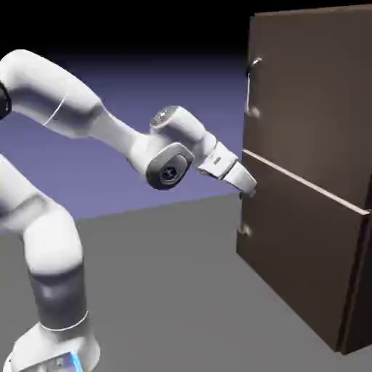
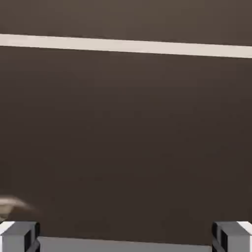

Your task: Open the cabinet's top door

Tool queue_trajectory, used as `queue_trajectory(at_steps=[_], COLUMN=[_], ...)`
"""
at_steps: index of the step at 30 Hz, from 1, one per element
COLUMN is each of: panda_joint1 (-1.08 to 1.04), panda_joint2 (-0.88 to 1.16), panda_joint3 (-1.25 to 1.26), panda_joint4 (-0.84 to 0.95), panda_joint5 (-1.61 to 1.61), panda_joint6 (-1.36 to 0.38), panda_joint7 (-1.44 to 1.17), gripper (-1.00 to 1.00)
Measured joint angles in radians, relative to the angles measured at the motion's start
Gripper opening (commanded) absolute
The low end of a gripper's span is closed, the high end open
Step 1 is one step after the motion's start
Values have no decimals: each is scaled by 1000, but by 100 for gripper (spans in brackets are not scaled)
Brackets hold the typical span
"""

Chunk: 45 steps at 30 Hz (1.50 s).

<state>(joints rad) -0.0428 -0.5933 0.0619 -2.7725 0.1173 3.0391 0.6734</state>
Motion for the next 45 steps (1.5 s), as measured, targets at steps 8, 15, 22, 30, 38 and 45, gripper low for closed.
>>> queue_trajectory(at_steps=[8,15,22,30,38,45], panda_joint1=[-162,-305,-447,-609,-771,-914], panda_joint2=[-69,-130,-190,-259,-328,-389], panda_joint3=[183,344,505,688,872,1032], panda_joint4=[111,208,306,417,528,625], panda_joint5=[348,652,957,1305,1653,1957], panda_joint6=[6,12,17,23,30,35], panda_joint7=[-201,-376,-552,-752,-953,-1128], gripper=[0,0,0,0,0,0])
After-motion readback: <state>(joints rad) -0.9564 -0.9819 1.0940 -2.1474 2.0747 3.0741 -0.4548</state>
